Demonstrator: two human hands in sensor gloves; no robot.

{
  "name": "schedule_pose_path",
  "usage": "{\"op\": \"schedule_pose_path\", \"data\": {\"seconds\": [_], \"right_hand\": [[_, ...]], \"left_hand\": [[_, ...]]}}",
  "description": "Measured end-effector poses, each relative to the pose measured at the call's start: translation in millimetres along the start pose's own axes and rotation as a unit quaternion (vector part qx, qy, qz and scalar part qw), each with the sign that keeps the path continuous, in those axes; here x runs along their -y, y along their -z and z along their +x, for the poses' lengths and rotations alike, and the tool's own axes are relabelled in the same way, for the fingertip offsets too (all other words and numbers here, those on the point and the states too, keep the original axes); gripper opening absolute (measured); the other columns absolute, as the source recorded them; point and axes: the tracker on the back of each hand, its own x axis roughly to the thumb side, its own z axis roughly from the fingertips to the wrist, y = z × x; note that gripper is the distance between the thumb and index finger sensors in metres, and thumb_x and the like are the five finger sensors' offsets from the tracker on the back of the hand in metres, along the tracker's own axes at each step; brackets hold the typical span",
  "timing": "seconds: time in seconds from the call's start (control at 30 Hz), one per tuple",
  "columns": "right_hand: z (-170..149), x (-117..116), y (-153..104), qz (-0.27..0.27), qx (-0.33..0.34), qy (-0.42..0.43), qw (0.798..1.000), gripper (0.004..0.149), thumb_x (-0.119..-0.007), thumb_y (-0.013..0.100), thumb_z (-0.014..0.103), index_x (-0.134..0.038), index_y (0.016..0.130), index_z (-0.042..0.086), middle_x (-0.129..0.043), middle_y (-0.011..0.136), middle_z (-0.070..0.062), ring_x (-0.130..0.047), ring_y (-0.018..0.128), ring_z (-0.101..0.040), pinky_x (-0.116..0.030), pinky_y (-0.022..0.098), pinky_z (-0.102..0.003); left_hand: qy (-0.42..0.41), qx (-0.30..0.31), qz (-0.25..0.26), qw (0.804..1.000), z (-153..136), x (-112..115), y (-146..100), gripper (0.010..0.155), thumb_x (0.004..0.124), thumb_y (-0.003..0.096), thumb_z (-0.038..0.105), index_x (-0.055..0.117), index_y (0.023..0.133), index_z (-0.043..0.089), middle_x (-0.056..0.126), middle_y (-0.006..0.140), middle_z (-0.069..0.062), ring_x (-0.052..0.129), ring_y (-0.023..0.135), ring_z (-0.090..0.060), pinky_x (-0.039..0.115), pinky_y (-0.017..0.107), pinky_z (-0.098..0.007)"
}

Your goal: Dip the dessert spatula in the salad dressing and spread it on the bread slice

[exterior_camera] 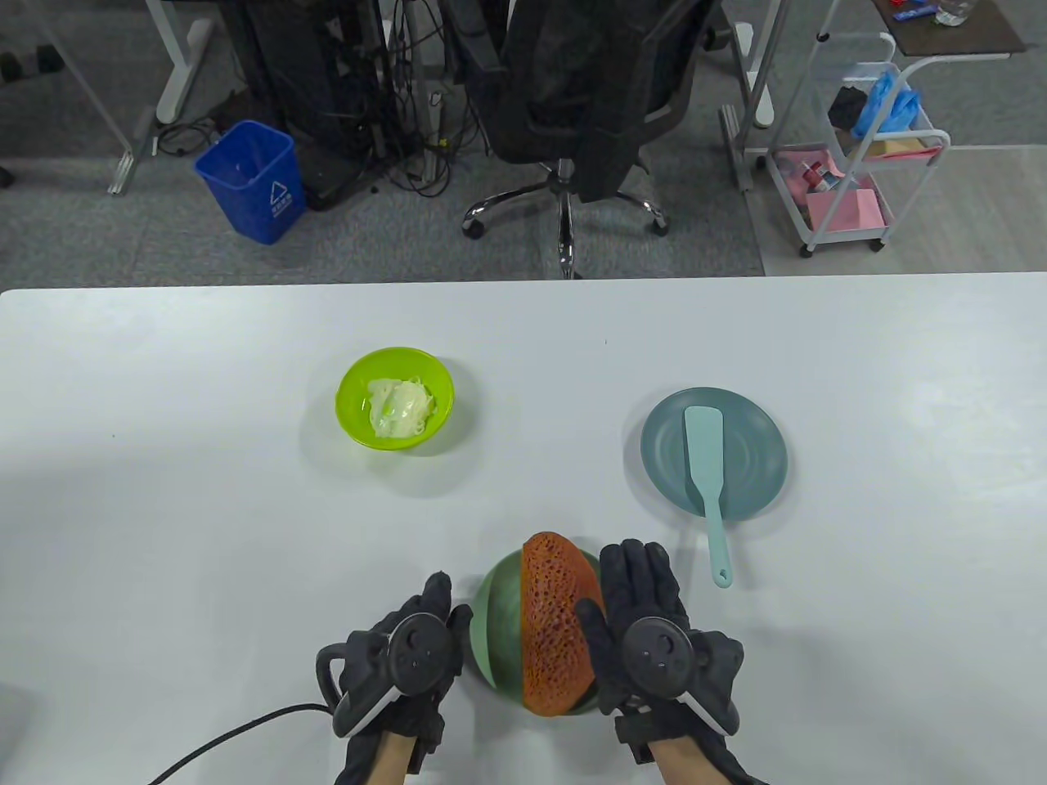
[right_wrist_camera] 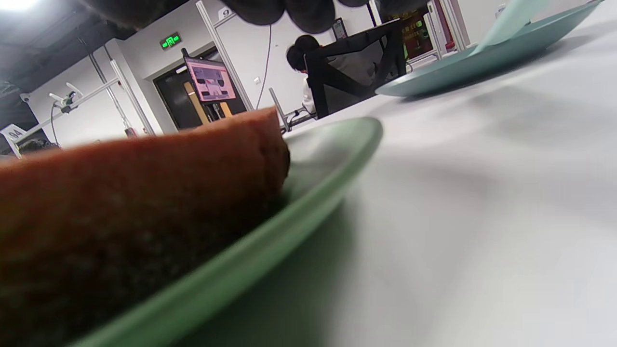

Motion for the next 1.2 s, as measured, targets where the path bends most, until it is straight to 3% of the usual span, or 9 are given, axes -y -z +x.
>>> {"op": "schedule_pose_path", "data": {"seconds": [0.13, 0.23, 0.37, 0.5, 0.6, 0.87, 1.03, 1.17, 1.2], "right_hand": [[2.3, 0.6, 1.1, -0.002, 0.003, -0.001, 1.000, 0.067, -0.053, 0.058, 0.062, -0.037, 0.111, 0.025, -0.036, 0.117, -0.009, -0.029, 0.109, -0.036, -0.044, 0.077, -0.052], [1.9, 4.2, 1.2, -0.014, 0.002, 0.009, 1.000, 0.067, -0.054, 0.058, 0.061, -0.038, 0.111, 0.025, -0.036, 0.117, -0.009, -0.029, 0.109, -0.036, -0.044, 0.077, -0.052], [2.2, 8.0, 3.2, -0.018, -0.003, 0.017, 1.000, 0.066, -0.054, 0.058, 0.061, -0.039, 0.111, 0.024, -0.038, 0.117, -0.009, -0.030, 0.109, -0.036, -0.044, 0.076, -0.052], [5.3, 23.4, 5.0, -0.036, -0.004, 0.018, 0.999, 0.066, -0.057, 0.058, 0.059, -0.043, 0.111, 0.023, -0.039, 0.116, -0.011, -0.030, 0.109, -0.038, -0.043, 0.076, -0.054], [-0.3, 43.1, 8.7, -0.012, -0.035, 0.004, 0.999, 0.068, -0.058, 0.058, 0.060, -0.040, 0.113, 0.024, -0.033, 0.118, -0.010, -0.020, 0.110, -0.037, -0.036, 0.078, -0.055], [-62.5, 99.9, 26.6, 0.017, -0.172, 0.019, 0.985, 0.068, -0.066, 0.059, 0.055, -0.035, 0.113, 0.028, -0.019, 0.120, -0.006, -0.006, 0.112, -0.033, -0.022, 0.083, -0.054], [-108.8, 105.3, 32.6, 0.006, -0.193, 0.005, 0.981, 0.064, -0.072, 0.060, 0.046, -0.038, 0.113, 0.031, -0.029, 0.121, -0.005, -0.021, 0.116, -0.032, -0.035, 0.085, -0.052], [-132.5, 97.5, 35.8, 0.022, -0.185, -0.041, 0.982, 0.062, -0.075, 0.061, 0.038, -0.041, 0.112, 0.034, -0.038, 0.121, -0.005, -0.039, 0.117, -0.038, -0.049, 0.084, -0.052], [-140.7, 92.1, 37.3, 0.049, -0.180, -0.029, 0.982, 0.063, -0.078, 0.061, 0.036, -0.040, 0.111, 0.037, -0.038, 0.121, -0.003, -0.042, 0.117, -0.037, -0.051, 0.084, -0.052]], "left_hand": [[0.005, 0.012, 0.020, 1.000, 3.8, -1.3, -2.4, 0.071, 0.054, 0.0651, 0.055, 0.049, 0.119, 0.009, 0.057, 0.117, -0.027, 0.071, 0.103, -0.052, 0.065, 0.068, -0.067], [-0.004, 0.012, 0.003, 1.000, 4.4, -0.1, -2.7, 0.072, 0.046, 0.0653, 0.053, 0.039, 0.121, 0.008, 0.039, 0.121, -0.028, 0.050, 0.110, -0.055, 0.051, 0.073, -0.069], [-0.003, 0.017, 0.017, 1.000, 2.6, -2.5, -3.5, 0.072, 0.042, 0.0651, 0.051, 0.035, 0.120, 0.006, 0.031, 0.121, -0.028, 0.038, 0.110, -0.055, 0.041, 0.074, -0.068], [-0.007, 0.017, 0.021, 1.000, -0.1, -3.1, -3.6, 0.070, 0.042, 0.0652, 0.050, 0.038, 0.120, 0.006, 0.034, 0.121, -0.027, 0.039, 0.110, -0.055, 0.042, 0.074, -0.067], [-0.010, 0.010, 0.025, 1.000, -1.2, -2.7, -2.3, 0.067, 0.048, 0.0661, 0.046, 0.042, 0.120, 0.006, 0.037, 0.120, -0.027, 0.042, 0.109, -0.055, 0.044, 0.074, -0.068], [-0.018, 0.014, 0.022, 0.999, -2.5, -2.1, -2.0, 0.067, 0.049, 0.0660, 0.046, 0.045, 0.119, 0.007, 0.040, 0.120, -0.027, 0.045, 0.109, -0.055, 0.045, 0.074, -0.067], [-0.027, 0.018, 0.017, 0.999, -3.2, -1.5, -1.8, 0.066, 0.050, 0.0660, 0.047, 0.047, 0.119, 0.008, 0.042, 0.120, -0.026, 0.047, 0.109, -0.054, 0.046, 0.074, -0.067], [-0.030, 0.019, 0.016, 0.999, -4.1, -1.8, -1.5, 0.066, 0.051, 0.0660, 0.048, 0.048, 0.119, 0.008, 0.043, 0.120, -0.026, 0.048, 0.109, -0.054, 0.047, 0.073, -0.068], [-0.030, 0.019, 0.016, 0.999, -4.5, -2.1, -1.4, 0.067, 0.051, 0.0660, 0.048, 0.048, 0.119, 0.008, 0.044, 0.120, -0.026, 0.048, 0.109, -0.054, 0.047, 0.073, -0.069]]}}
